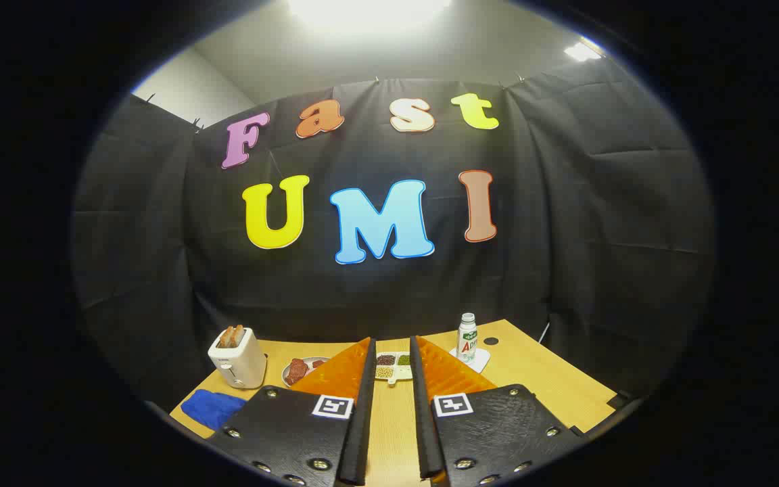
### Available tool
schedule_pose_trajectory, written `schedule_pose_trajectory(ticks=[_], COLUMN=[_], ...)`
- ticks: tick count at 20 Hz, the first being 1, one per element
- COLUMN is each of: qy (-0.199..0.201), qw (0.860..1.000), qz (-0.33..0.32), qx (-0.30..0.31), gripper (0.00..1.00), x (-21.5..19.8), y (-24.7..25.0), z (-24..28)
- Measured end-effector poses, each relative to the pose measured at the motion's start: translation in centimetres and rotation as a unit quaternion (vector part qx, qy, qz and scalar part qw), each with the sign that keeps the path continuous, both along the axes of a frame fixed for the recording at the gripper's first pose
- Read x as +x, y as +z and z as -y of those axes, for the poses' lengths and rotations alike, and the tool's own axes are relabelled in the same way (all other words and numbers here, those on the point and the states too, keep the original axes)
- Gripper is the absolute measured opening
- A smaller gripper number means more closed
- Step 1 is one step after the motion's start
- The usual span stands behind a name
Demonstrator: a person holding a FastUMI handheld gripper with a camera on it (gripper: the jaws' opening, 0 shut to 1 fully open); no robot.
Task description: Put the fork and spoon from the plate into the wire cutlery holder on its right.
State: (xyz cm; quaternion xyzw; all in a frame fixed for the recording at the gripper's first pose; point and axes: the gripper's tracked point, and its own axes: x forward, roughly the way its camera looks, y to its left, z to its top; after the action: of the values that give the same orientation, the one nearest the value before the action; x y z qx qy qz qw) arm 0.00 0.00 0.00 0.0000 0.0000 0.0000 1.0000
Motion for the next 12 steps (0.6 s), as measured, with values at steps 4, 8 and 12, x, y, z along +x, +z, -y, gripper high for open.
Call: schedule_pose_trajectory(ticks=[4,8,12], qy=[-0.008,-0.010,-0.017], qw=[1.000,1.000,1.000], qz=[-0.001,-0.002,0.002], qx=[0.004,0.002,0.000], gripper=[0.29,0.63,0.63], x=[-0.3,-1.1,-0.8], y=[0.1,-0.1,0.1], z=[0.3,0.9,1.2])
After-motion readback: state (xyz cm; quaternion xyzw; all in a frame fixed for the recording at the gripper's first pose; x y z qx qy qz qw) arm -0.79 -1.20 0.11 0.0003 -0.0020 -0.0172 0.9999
